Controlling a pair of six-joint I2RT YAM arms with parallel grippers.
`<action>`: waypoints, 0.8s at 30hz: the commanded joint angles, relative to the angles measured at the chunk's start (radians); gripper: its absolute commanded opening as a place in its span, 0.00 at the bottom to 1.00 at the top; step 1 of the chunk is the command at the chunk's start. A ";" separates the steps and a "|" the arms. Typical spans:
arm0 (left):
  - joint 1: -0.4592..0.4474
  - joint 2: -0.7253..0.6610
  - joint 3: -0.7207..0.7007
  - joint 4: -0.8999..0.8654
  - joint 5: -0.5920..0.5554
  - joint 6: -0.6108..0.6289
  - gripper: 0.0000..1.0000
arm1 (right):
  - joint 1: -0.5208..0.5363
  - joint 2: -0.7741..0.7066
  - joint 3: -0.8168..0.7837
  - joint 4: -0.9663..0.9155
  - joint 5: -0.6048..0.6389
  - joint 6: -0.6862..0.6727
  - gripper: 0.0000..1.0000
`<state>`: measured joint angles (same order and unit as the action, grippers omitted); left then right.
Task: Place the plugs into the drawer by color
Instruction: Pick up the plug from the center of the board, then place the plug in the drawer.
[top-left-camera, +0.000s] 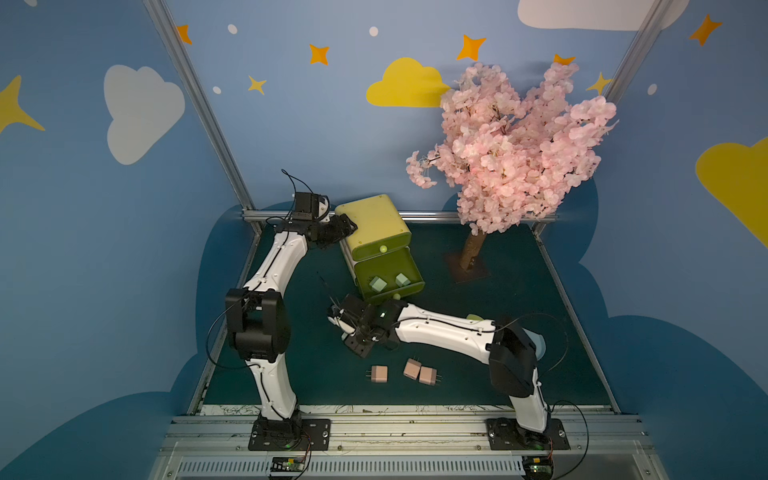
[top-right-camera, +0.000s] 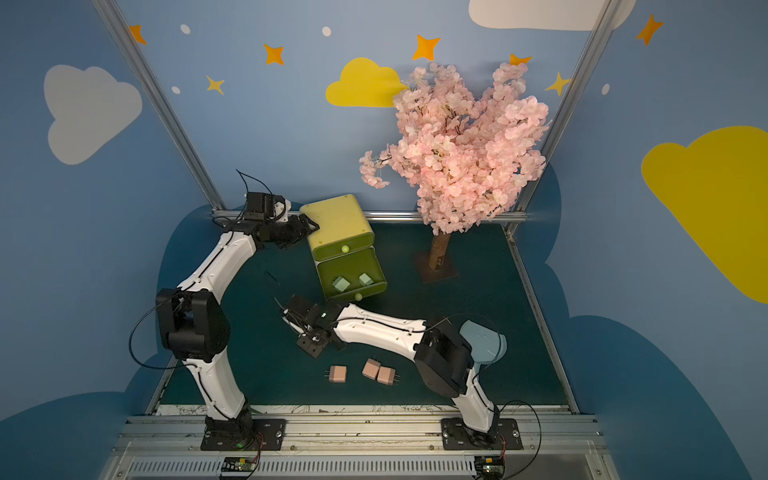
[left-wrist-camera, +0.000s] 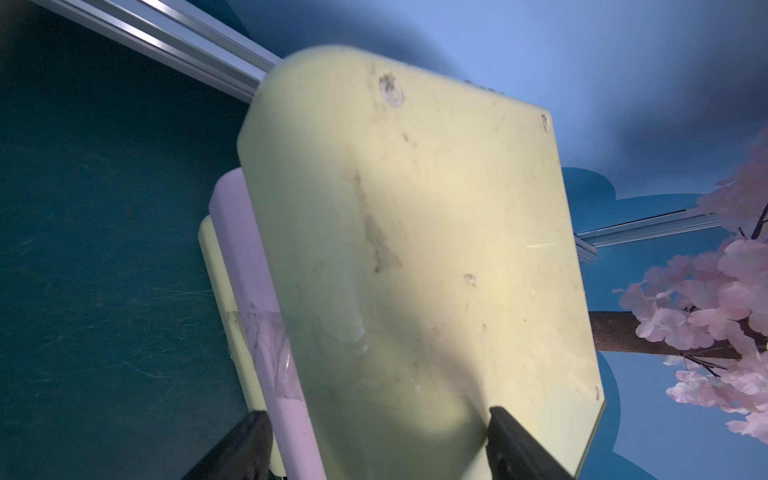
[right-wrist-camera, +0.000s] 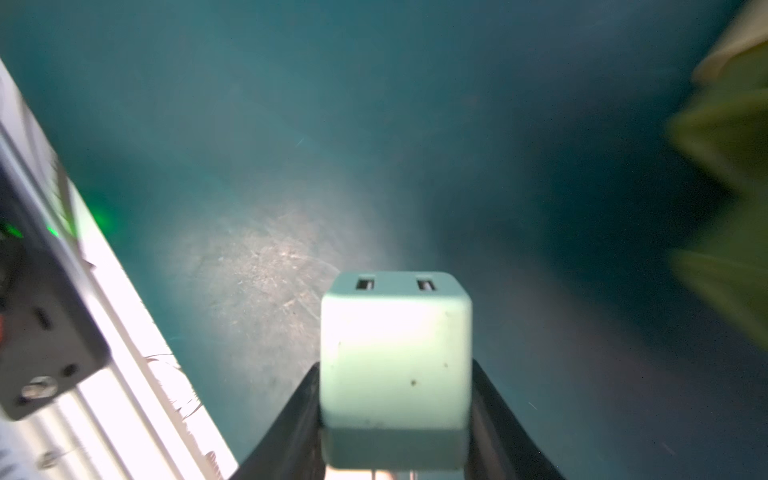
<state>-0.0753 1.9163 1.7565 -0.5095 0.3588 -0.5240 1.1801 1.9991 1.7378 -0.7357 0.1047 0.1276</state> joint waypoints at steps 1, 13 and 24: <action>-0.011 -0.031 -0.009 -0.034 -0.024 0.012 0.82 | -0.097 -0.076 0.037 -0.091 0.030 0.069 0.29; -0.015 -0.013 0.002 -0.045 -0.039 0.024 0.82 | -0.335 0.039 0.226 -0.108 0.075 0.047 0.24; -0.014 -0.004 0.001 -0.052 -0.044 0.030 0.83 | -0.378 0.184 0.357 -0.108 0.063 0.046 0.22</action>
<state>-0.0902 1.9156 1.7569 -0.5110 0.3401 -0.5194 0.8101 2.1639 2.0529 -0.8310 0.1722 0.1783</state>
